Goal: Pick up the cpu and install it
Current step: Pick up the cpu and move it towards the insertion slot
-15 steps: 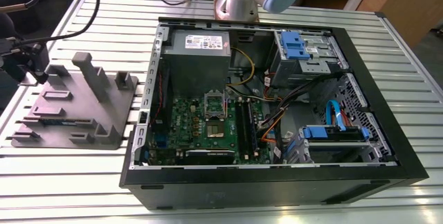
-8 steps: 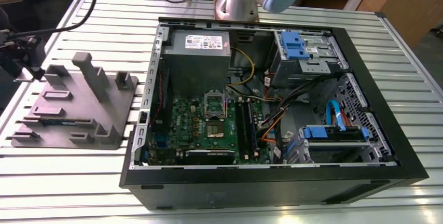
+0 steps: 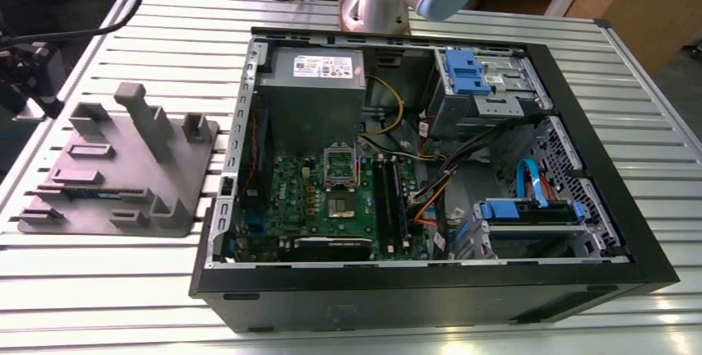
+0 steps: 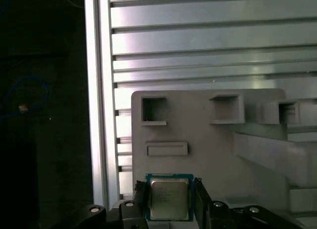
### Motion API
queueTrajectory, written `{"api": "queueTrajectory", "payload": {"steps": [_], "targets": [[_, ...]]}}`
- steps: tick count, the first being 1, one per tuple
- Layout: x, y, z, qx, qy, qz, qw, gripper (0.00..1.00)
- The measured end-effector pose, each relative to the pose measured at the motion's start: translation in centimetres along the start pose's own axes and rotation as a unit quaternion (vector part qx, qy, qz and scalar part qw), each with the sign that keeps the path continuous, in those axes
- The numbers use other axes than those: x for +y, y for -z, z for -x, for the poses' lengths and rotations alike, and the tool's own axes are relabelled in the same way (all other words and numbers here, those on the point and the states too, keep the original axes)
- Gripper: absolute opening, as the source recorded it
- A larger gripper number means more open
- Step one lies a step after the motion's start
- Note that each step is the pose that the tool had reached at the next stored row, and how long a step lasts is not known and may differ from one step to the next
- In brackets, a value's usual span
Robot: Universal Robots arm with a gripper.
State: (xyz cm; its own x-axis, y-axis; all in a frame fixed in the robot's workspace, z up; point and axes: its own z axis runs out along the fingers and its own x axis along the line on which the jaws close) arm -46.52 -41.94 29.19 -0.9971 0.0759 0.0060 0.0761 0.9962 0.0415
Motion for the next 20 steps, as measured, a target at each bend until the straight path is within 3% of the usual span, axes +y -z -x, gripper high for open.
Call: {"api": "queueTrajectory", "payload": {"steps": [20], "targets": [[0.13, 3.20, -0.02, 0.0000, 0.000, 0.0000, 1.00000, 0.47]]}}
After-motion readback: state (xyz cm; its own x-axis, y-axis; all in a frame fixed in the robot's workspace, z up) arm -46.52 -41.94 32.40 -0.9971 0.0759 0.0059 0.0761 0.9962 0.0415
